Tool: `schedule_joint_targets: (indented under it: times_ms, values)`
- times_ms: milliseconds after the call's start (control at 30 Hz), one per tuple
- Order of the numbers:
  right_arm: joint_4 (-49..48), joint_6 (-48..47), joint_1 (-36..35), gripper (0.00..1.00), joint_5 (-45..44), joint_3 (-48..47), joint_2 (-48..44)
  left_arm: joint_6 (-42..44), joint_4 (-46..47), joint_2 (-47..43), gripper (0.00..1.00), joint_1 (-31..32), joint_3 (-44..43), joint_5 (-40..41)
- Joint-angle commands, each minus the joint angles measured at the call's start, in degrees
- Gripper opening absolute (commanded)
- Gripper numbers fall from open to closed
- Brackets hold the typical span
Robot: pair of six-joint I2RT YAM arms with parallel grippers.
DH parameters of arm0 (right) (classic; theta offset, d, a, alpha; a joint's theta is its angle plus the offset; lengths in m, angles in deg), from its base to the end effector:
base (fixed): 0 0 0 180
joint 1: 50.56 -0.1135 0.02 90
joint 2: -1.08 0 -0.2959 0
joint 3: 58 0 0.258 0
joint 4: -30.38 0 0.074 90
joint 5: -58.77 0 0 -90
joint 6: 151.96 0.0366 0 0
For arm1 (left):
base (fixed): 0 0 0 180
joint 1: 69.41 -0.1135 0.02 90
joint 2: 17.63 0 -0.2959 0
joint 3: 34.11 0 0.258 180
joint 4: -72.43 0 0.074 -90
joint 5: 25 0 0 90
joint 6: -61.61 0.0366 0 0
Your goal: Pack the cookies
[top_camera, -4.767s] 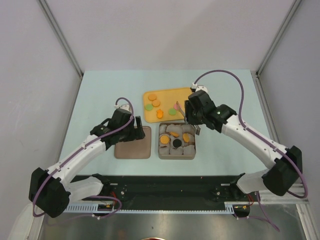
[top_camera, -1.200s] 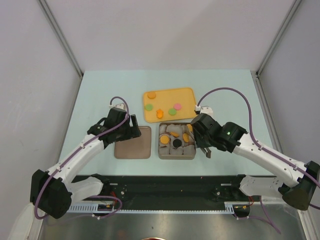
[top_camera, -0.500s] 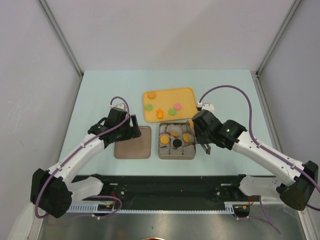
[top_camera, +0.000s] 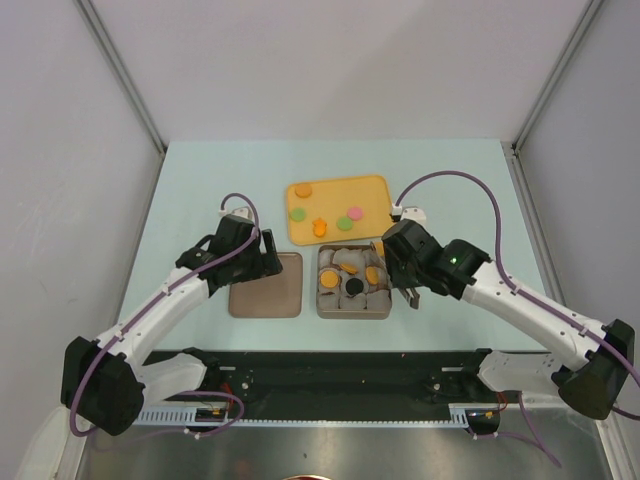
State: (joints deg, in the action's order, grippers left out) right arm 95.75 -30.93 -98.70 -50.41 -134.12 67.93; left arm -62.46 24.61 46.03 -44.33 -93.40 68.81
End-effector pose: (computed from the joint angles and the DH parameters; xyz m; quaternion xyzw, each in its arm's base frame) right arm 0.1550 0.1550 0.3370 -0.0923 0.9399 0.0604 0.3231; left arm 0.1946 -0.0884 0.2717 -0.0848 0.9418 -0.1325 0.2972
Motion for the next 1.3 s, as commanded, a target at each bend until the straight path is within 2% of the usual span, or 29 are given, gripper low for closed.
schedule_joint_targets:
  times_ms: [0,100,233,667,800,967,1067,1167,1267]
  values:
    - [-2.0,-0.1,0.0,0.47,-1.2,-0.2,-0.1,-0.1,1.7,-0.3,0.88,-0.4,0.1,-0.6]
    - [-2.1,-0.1,0.0,0.55,-1.6,-0.2,-0.1,0.0,1.6,-0.4,0.88,-0.3,0.1,-0.6]
    - [-2.7,0.1,0.0,0.58,-1.7,-0.2,-0.1,-0.1,1.7,-0.4,0.88,-0.3,0.2,-0.6]
    - [-4.2,1.9,1.0,0.56,-3.9,-0.2,-3.6,-0.2,1.7,-0.4,0.88,-0.4,0.1,-0.6]
    - [-5.9,2.5,6.0,0.5,-3.0,-0.2,-5.6,-0.1,1.8,-0.3,0.88,-0.3,0.1,-1.0]
    - [-12.9,-0.3,20.1,0.29,4.5,-0.2,-3.9,-0.1,2.0,-0.5,0.88,-0.3,0.1,-1.8]
    - [-17.1,-1.0,28.8,0.22,9.8,-0.2,0.1,-0.2,1.9,-1.2,0.88,-0.3,0.2,-2.0]
    - [-19.9,-1.2,35.1,0.19,13.4,-0.2,5.5,-0.2,1.7,-1.8,0.88,-0.3,0.4,-2.0]
    - [-22.6,-1.4,38.2,0.18,14.7,-0.2,10.7,-0.1,1.7,-2.0,0.88,-0.3,0.4,-2.0]
